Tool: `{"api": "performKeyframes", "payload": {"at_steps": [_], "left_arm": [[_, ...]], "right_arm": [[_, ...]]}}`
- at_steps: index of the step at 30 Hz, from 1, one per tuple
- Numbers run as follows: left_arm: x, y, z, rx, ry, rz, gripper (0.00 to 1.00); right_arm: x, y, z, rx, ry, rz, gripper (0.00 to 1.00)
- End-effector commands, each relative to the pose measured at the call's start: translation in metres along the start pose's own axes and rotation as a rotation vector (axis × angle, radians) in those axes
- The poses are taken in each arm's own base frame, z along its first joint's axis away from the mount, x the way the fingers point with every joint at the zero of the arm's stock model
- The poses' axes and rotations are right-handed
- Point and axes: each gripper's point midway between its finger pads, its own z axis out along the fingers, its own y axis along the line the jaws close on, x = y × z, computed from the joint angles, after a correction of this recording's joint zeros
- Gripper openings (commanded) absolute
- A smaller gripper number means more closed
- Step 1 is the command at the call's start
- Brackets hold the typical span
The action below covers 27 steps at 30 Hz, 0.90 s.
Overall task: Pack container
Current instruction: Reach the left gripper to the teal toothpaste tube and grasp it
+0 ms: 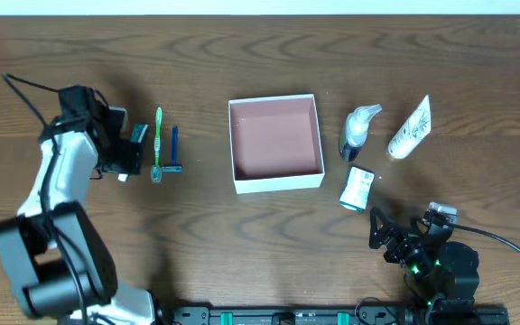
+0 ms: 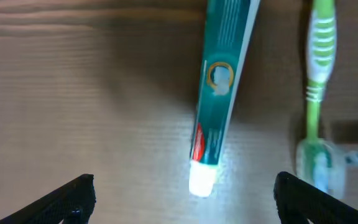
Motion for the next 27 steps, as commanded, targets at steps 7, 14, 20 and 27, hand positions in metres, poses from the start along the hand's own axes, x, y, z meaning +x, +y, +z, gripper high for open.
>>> {"api": "performKeyframes", "payload": {"at_steps": [7,14,20,27], "left_arm": [[-0.01,-0.003,0.033,0.005,0.014,0.076,0.82],[-0.008,-0.005,0.051,0.013,0.033,0.077,0.49],[-0.006,-0.006,0.048,0.014,0.039,0.014,0.29],[-0.009,-0.004,0.018,0.001,0.003,-0.092,0.19]], "right_arm": [[-0.001,-0.001,0.0,0.006,-0.009,0.016,0.99],[-0.001,-0.001,0.0,0.006,-0.009,0.016,0.99],[-0.001,-0.001,0.0,0.006,-0.009,0.016,0.99],[-0.001,-0.001,0.0,0.006,-0.009,0.016,0.99]]}}
